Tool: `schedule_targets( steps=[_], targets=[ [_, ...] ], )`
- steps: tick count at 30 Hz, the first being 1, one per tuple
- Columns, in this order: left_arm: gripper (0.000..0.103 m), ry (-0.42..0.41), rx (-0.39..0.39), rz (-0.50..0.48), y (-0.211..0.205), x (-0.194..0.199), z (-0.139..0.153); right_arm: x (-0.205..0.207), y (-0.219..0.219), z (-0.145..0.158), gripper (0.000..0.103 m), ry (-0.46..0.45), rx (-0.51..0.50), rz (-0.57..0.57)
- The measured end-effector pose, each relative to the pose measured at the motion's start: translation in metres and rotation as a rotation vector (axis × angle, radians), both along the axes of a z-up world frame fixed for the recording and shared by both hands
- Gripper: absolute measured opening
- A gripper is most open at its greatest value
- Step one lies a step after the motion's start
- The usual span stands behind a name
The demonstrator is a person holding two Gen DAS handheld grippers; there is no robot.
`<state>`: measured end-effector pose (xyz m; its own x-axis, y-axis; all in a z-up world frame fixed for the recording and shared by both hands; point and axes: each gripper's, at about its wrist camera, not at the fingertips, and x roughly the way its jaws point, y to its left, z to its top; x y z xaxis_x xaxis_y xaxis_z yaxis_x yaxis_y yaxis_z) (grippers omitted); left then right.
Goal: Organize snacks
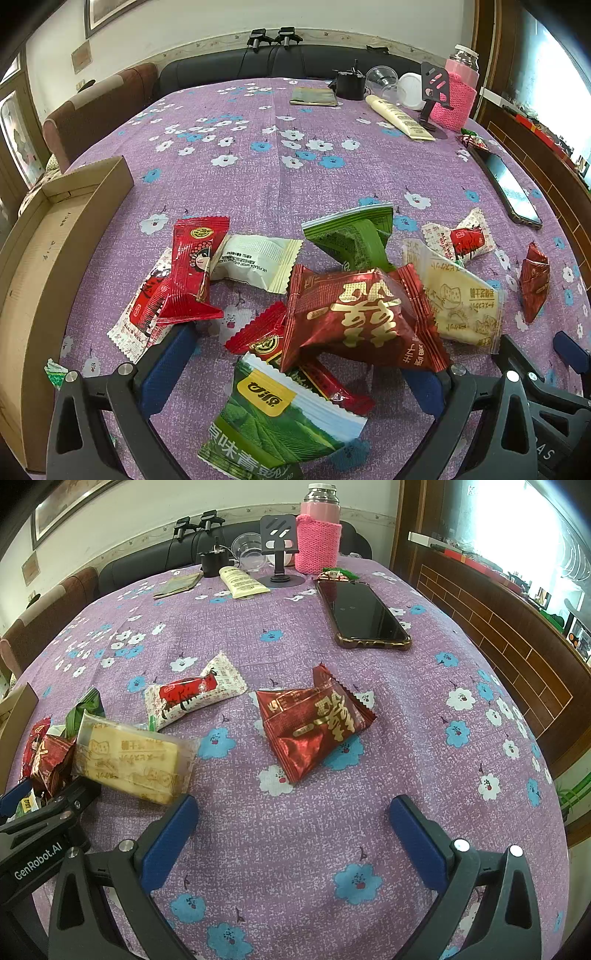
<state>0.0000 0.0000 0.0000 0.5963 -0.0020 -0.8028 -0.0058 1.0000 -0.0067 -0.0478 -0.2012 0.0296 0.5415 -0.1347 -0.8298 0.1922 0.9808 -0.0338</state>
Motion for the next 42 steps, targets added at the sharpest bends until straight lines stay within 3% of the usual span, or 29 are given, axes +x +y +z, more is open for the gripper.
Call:
schedule_targets(
  steps=[13,23,37,42],
  targets=[
    [0.103,0.001,-0.003,0.0,0.0,0.0,0.0,0.0,0.0,0.0,0.103,0.0,0.0,0.0],
    [0.103,0.038,0.002,-0.159,0.006,-0.016,0.002,-0.001,0.002,-0.001,0.103,0.036,0.009,0.025],
    [0.103,0.035,0.0,-0.175,0.005,-0.026,0.002,-0.007,0.004,-0.001,0.103,0.053,0.016,0.012],
    [0.102,0.057,-0.007,-0.244,0.004,-0.039,0.004,-0.01,0.006,-0.001,0.103,0.069,0.019,0.024]
  ],
)
